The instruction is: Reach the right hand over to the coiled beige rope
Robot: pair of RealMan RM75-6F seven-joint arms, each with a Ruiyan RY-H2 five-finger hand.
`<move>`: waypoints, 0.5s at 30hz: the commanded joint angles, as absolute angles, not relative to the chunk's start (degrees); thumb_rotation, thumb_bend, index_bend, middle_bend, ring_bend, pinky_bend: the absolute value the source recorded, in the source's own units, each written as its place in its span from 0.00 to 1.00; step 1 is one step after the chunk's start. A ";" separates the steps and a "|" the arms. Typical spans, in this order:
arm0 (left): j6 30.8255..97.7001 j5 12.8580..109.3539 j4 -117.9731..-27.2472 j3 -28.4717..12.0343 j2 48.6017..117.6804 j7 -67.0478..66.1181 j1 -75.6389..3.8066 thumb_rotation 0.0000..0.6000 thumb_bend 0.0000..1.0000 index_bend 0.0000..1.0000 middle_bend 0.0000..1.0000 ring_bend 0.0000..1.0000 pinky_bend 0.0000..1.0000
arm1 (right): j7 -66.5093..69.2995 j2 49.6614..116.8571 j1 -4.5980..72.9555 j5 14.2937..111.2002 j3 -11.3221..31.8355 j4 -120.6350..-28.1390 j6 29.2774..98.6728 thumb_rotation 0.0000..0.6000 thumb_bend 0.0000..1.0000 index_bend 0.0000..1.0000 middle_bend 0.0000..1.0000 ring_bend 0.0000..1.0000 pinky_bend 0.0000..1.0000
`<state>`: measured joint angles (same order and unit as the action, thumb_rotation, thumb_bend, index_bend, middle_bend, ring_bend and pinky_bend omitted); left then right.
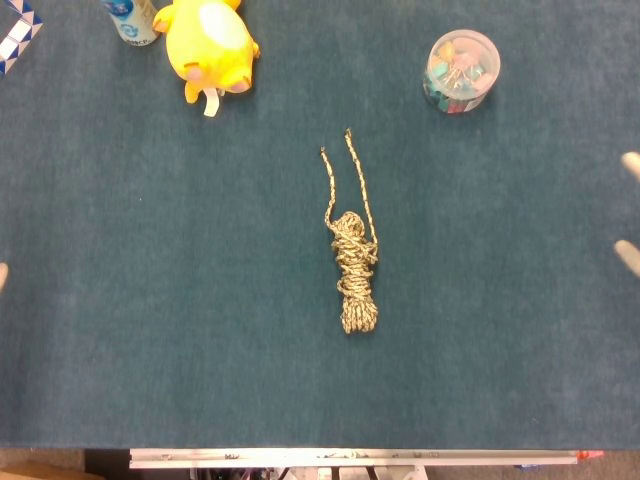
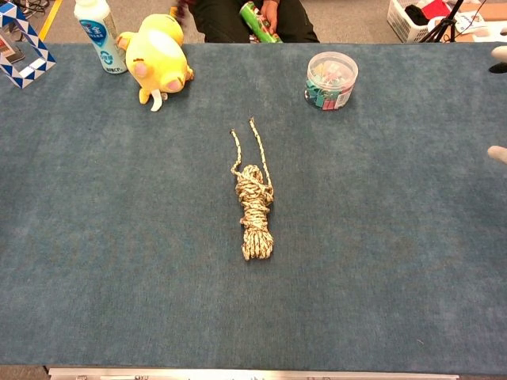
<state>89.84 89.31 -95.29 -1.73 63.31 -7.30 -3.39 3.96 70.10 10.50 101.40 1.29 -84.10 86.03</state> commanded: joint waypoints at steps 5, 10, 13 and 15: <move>90.51 89.63 -96.12 -1.78 62.80 -7.72 -3.06 1.00 0.23 0.00 0.00 0.00 0.00 | 6.99 72.81 15.80 109.50 -0.22 -82.81 85.74 1.00 0.69 0.03 0.24 0.73 0.89; 90.74 89.70 -97.16 -1.86 62.34 -8.52 -2.92 1.00 0.23 0.00 0.00 0.00 0.00 | 6.52 74.15 19.35 113.54 -1.19 -82.98 83.63 1.00 0.94 0.00 0.21 0.77 0.98; 91.00 89.95 -97.87 -1.87 62.08 -9.06 -2.82 1.00 0.23 0.00 0.00 0.00 0.00 | 5.89 75.58 21.63 116.06 -1.53 -83.50 82.72 1.00 1.00 0.00 0.15 0.76 1.00; 91.23 90.09 -98.23 -1.87 61.86 -9.35 -2.70 1.00 0.23 0.00 0.00 0.00 0.00 | 5.97 76.45 22.85 117.34 -1.64 -83.68 82.53 1.00 1.00 0.00 0.11 0.74 1.00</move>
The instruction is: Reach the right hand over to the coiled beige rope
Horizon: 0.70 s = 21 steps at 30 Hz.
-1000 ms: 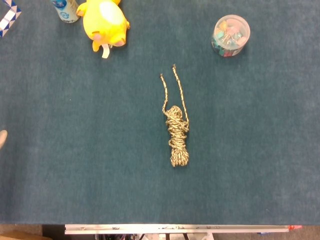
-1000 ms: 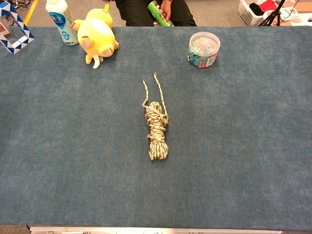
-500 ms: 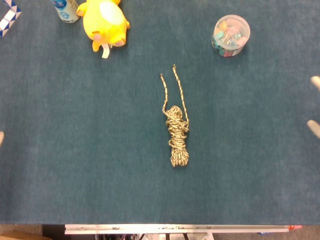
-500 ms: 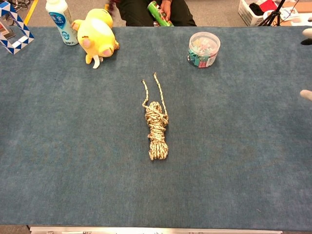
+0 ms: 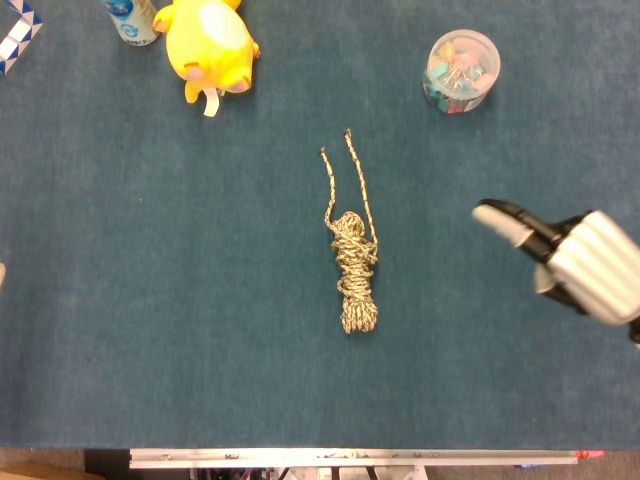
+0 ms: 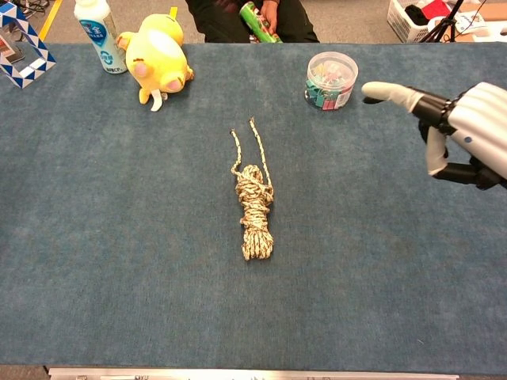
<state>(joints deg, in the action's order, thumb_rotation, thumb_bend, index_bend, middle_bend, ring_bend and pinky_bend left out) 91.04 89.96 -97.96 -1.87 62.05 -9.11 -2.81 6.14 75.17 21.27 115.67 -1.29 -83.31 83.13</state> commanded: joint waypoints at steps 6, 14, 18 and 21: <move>92.11 90.27 -99.16 -1.91 61.15 -9.78 -2.16 1.00 0.23 0.00 0.00 0.00 0.00 | 4.84 78.63 26.07 120.07 -2.38 -83.92 80.81 1.00 1.00 0.00 0.00 0.67 1.00; 92.31 90.34 -99.59 -1.92 61.12 -10.36 -1.87 1.00 0.23 0.00 0.00 0.00 0.00 | 4.16 81.92 29.07 122.76 -2.67 -83.70 81.70 1.00 1.00 0.00 0.00 0.66 1.00; 92.12 90.24 -99.66 -2.07 61.16 -10.58 -1.97 1.00 0.23 0.00 0.00 0.00 0.00 | 4.67 82.85 29.64 123.87 -3.05 -82.66 83.87 1.00 1.00 0.00 0.00 0.66 1.00; 91.85 90.12 -99.70 -2.15 61.19 -10.90 -2.09 1.00 0.23 0.00 0.00 0.00 0.00 | 5.23 83.31 29.83 123.97 -3.53 -81.93 84.91 1.00 1.00 0.00 0.00 0.66 1.00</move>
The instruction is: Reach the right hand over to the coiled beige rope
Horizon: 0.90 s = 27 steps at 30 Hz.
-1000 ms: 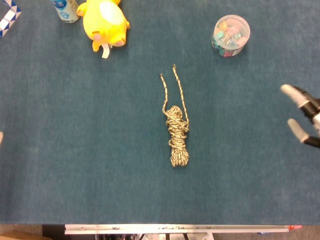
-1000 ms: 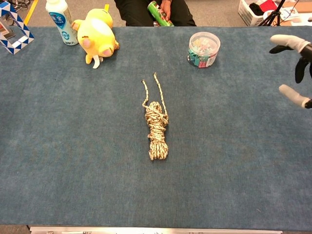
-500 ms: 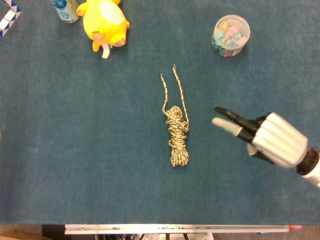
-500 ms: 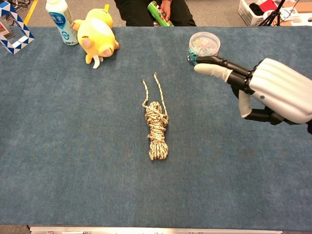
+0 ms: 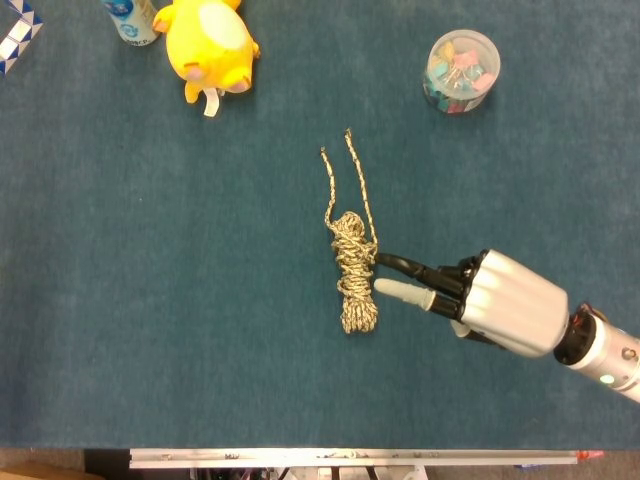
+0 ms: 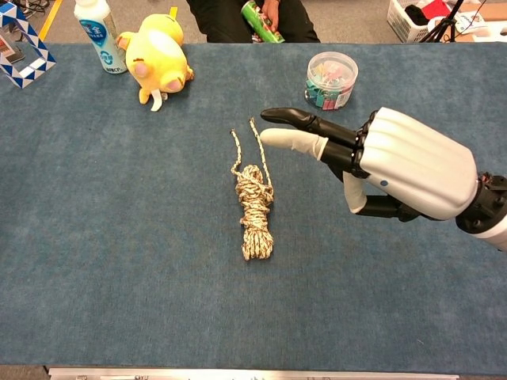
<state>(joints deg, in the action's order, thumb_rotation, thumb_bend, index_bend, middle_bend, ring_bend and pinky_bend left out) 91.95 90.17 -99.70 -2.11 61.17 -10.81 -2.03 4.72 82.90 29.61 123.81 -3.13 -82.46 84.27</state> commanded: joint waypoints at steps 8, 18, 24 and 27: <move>91.31 89.88 -99.66 -2.35 61.34 -11.50 -2.36 1.00 0.23 0.00 0.00 0.00 0.00 | 17.87 84.85 30.91 121.75 -6.22 -81.44 87.64 1.00 1.00 0.00 0.00 0.66 1.00; 91.31 89.75 -99.30 -2.50 61.53 -11.65 -2.37 1.00 0.23 0.00 0.00 0.00 0.00 | 36.43 86.18 33.12 117.40 -7.80 -80.99 89.20 1.00 1.00 0.00 0.01 0.66 1.00; 91.25 89.48 -99.09 -2.62 61.61 -11.66 -2.36 1.00 0.23 0.00 0.00 0.00 0.00 | 44.34 86.59 34.32 116.28 -9.17 -81.38 89.04 1.00 1.00 0.00 0.02 0.66 1.00; 91.15 89.40 -99.01 -2.67 61.67 -11.80 -2.41 1.00 0.23 0.00 0.00 0.00 0.00 | 49.67 85.84 35.48 115.81 -10.21 -82.75 88.28 1.00 1.00 0.00 0.03 0.66 1.00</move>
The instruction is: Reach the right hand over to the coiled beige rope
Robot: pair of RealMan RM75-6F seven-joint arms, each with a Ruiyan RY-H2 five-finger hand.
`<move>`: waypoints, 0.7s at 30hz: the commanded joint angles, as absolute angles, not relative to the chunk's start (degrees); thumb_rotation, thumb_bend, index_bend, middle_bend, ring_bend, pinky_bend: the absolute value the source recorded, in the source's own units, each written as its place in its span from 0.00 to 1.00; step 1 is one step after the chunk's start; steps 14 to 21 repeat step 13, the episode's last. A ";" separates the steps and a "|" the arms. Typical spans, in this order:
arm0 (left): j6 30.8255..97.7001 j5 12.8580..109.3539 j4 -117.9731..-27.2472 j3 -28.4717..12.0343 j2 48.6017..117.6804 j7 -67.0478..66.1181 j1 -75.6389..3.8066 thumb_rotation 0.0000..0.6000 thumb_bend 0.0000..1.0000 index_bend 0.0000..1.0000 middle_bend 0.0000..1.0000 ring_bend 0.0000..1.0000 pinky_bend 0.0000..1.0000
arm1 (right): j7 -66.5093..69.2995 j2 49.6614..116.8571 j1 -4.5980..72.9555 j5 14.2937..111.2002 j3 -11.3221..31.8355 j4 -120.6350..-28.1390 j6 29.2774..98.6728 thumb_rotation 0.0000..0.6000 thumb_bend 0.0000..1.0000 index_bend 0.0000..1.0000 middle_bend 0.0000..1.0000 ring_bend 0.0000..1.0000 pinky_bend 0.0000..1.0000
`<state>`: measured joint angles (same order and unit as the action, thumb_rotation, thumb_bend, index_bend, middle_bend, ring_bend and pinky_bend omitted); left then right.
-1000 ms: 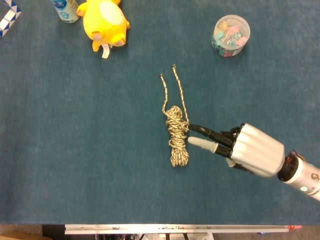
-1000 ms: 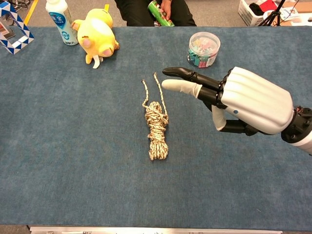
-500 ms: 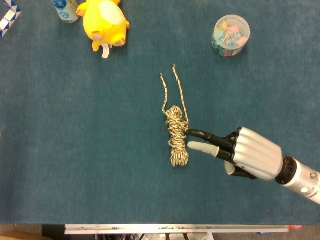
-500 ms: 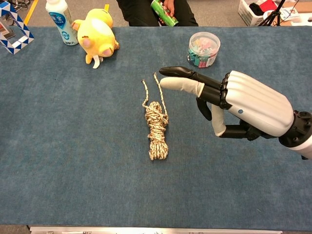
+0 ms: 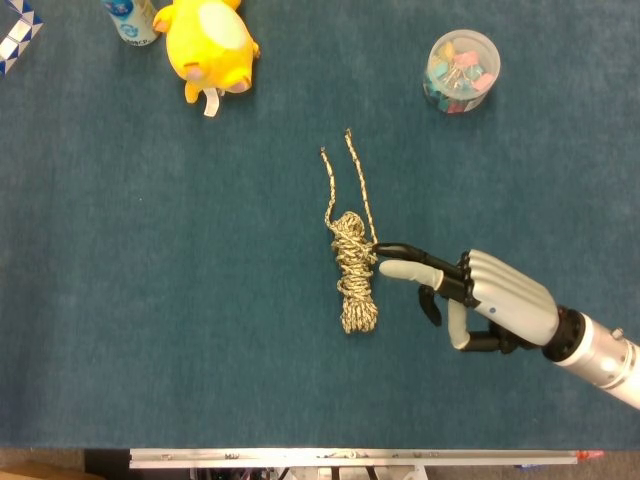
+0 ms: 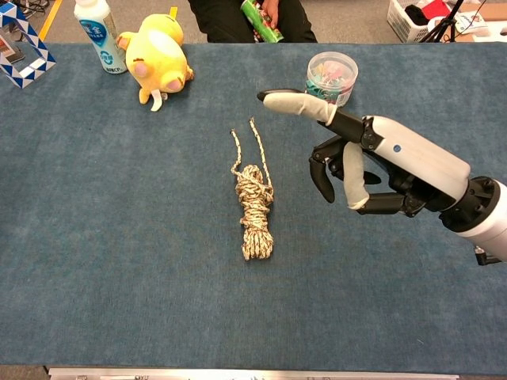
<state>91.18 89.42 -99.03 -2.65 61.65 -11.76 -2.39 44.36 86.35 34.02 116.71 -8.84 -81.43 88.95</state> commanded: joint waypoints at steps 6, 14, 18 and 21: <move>91.00 89.30 -98.87 -2.85 61.83 -11.98 -2.59 1.00 0.23 0.00 0.00 0.00 0.00 | 50.61 85.43 36.55 115.72 -10.38 -82.80 87.56 1.00 1.00 0.00 0.04 0.66 1.00; 90.84 89.21 -98.99 -2.89 61.89 -12.31 -2.69 1.00 0.23 0.00 0.00 0.00 0.00 | 49.97 85.65 36.82 115.66 -10.56 -82.54 87.57 1.00 1.00 0.00 0.05 0.66 1.00; 90.84 89.21 -98.99 -2.89 61.89 -12.31 -2.69 1.00 0.23 0.00 0.00 0.00 0.00 | 49.97 85.65 36.82 115.66 -10.56 -82.54 87.57 1.00 1.00 0.00 0.05 0.66 1.00; 90.84 89.21 -98.99 -2.89 61.89 -12.31 -2.69 1.00 0.23 0.00 0.00 0.00 0.00 | 49.97 85.65 36.82 115.66 -10.56 -82.54 87.57 1.00 1.00 0.00 0.05 0.66 1.00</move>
